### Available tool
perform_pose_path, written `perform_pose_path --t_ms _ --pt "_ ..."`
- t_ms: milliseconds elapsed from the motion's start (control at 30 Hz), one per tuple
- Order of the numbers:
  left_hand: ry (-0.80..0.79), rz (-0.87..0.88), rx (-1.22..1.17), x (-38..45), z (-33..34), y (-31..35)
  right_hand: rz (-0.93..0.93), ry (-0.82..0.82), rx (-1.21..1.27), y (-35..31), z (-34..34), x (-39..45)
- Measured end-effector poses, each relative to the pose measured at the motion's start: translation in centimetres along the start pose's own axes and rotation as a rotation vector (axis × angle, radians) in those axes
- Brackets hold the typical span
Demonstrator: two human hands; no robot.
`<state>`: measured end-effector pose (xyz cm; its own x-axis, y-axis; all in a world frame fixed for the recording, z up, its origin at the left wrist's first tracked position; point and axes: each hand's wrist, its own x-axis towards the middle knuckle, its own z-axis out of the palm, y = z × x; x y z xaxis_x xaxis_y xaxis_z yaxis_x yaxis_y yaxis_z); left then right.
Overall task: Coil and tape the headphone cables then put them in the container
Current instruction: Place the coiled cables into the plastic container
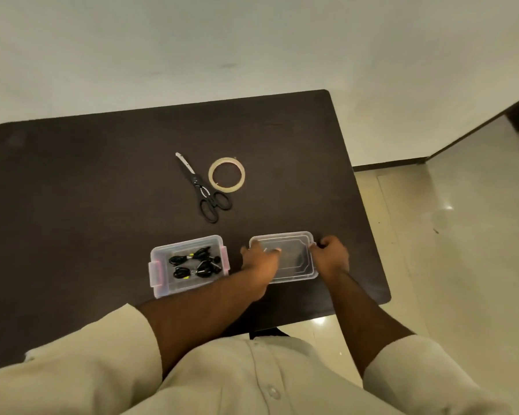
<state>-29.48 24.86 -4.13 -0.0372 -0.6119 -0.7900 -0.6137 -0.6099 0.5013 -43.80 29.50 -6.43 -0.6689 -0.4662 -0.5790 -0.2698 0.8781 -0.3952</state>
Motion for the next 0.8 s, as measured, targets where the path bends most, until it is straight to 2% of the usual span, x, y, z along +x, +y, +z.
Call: perform_pose_path --t_ms 133,233,300,367,433,567,667,800 --pt "0.035 -0.038 -0.222 0.0 -0.6 1.1 0.028 -0.023 0.157 -2.1 0.0 0.4" --pt "0.102 0.121 -0.513 -0.9 -3.8 2.1 0.13 0.008 0.613 -4.6 -1.8 0.3" --pt "0.171 0.175 -0.813 -1.4 -7.1 2.5 0.222 -0.104 0.99 -6.8 -3.5 -0.8" --pt "0.217 0.204 -1.01 -1.8 -10.4 1.6 0.232 -0.25 1.135 -9.2 -4.1 -3.0" --pt "0.247 0.229 -1.042 -2.2 -13.2 -0.5 0.139 -0.318 1.049 -10.9 -2.5 -5.3" --pt "0.271 0.243 -1.03 -3.4 -17.5 -5.8 0.021 -0.347 0.871 -11.5 3.5 -9.0" --pt "0.359 0.304 -0.642 -3.8 -19.6 -9.6 -0.132 -0.364 0.686 -10.8 7.1 -10.6" --pt "0.392 0.334 -0.422 -3.5 -19.6 -12.1 -0.424 -0.272 0.188 -9.8 9.6 -12.2"
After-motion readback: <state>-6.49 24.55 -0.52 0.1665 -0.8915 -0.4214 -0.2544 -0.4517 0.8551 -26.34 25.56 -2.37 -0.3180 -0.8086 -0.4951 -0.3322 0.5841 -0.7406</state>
